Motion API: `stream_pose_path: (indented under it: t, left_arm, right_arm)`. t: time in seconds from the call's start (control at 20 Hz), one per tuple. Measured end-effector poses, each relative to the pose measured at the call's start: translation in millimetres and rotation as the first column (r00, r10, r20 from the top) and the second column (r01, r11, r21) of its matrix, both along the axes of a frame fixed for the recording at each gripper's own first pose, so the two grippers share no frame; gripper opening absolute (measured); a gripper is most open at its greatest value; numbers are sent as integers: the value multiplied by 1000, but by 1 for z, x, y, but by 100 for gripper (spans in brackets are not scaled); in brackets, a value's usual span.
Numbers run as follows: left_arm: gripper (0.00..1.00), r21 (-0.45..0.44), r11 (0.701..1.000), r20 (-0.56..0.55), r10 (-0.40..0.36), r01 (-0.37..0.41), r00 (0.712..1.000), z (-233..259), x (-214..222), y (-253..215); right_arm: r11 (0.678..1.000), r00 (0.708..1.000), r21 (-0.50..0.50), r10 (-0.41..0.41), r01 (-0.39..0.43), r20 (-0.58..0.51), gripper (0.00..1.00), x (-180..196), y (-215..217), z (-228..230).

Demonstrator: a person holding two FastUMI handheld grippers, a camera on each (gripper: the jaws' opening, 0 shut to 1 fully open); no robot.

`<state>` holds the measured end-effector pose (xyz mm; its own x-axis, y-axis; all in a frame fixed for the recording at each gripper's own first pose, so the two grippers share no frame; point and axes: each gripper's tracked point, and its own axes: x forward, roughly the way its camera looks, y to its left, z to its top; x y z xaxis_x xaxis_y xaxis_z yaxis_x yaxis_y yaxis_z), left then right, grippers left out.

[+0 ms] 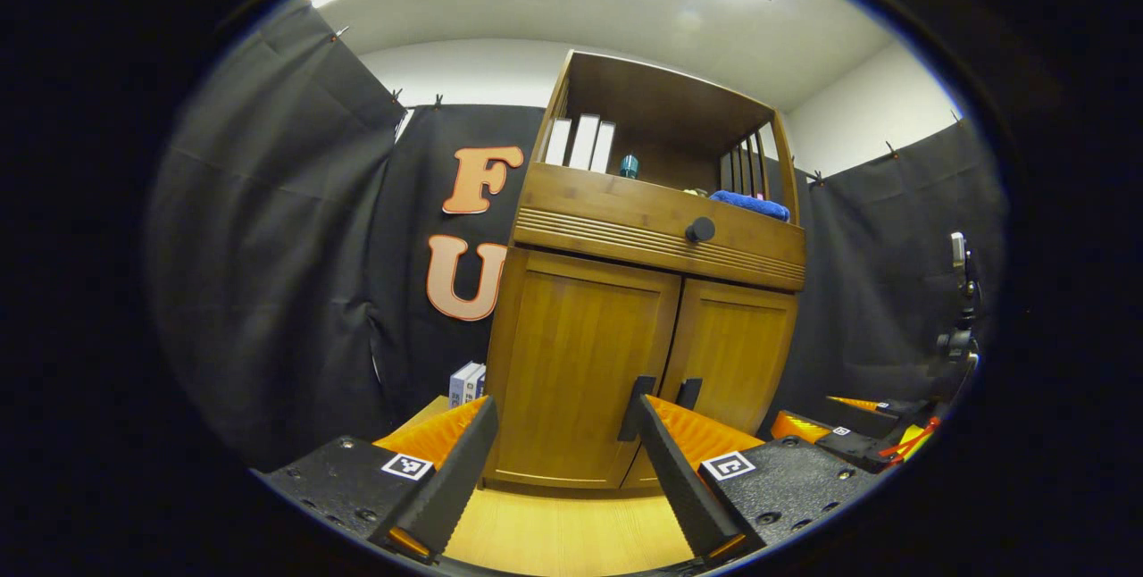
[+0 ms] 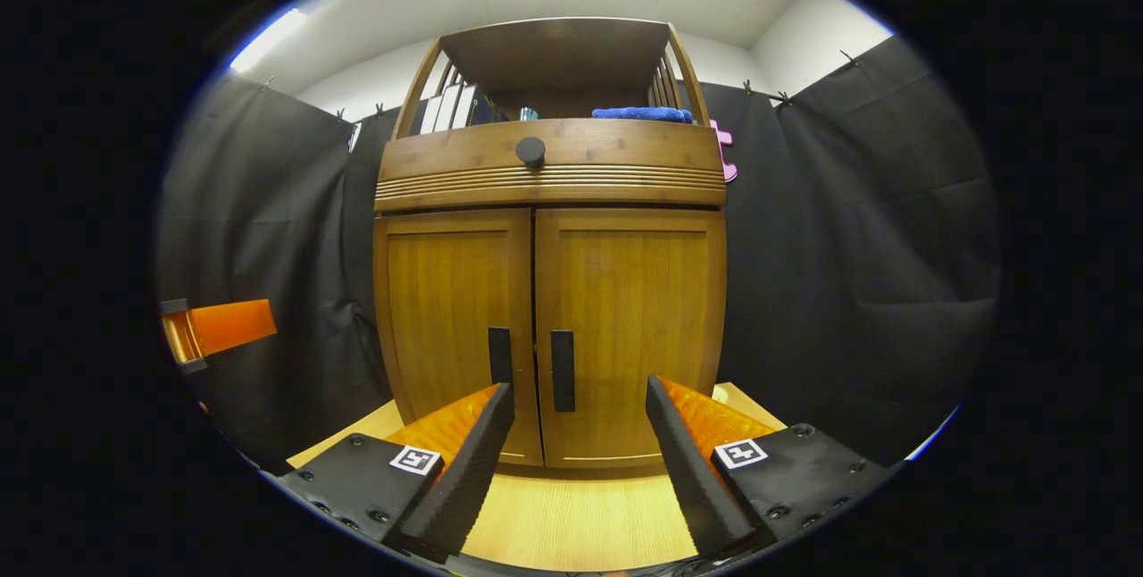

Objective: Open the right door of the double-door shoe cabinet with the right hand, and open the left door with the left hand.

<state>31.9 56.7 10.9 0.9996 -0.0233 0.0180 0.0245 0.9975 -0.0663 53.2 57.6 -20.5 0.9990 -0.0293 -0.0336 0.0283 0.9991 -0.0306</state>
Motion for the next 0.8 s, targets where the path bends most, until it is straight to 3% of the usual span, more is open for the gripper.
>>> stream_pose_path:
  t: [0.05, 0.1, 0.45, 0.55, 0.6, 0.65, 0.8]
  left_arm:
    - [92, -6, 1000, -3, -7, 7, 1000, -1, 3, -1]
    - [94, -10, 1000, -10, -13, 13, 1000, -4, 6, -2]
    - [92, -3, 999, -30, -47, 46, 998, -8, 14, -17]
    - [95, -28, 999, -17, 17, -17, 1000, -3, 11, -8]
    - [91, -26, 999, -17, 22, -22, 1000, -3, 10, -9]
    - [91, -7, 1000, -14, 28, -28, 1000, -3, 10, -13]
    - [92, 36, 996, 15, 86, -87, 996, 6, 10, -8]
  right_arm:
    - [1000, 1000, 4, -8, 8, -2, 100, 6, -1, -2]
    - [1000, 1000, 10, -13, 13, -5, 96, 12, -2, -5]
    - [995, 999, 90, -42, 41, 1, 96, 74, -1, -23]
    - [997, 1000, 74, -21, 21, -2, 96, 101, 0, -25]
    - [997, 1000, 72, 4, -3, -15, 95, 113, 3, -30]
    - [997, 999, 80, 25, -22, -25, 88, 127, 5, -35]
    - [992, 996, 121, 42, -33, -72, 84, 163, 4, -55]
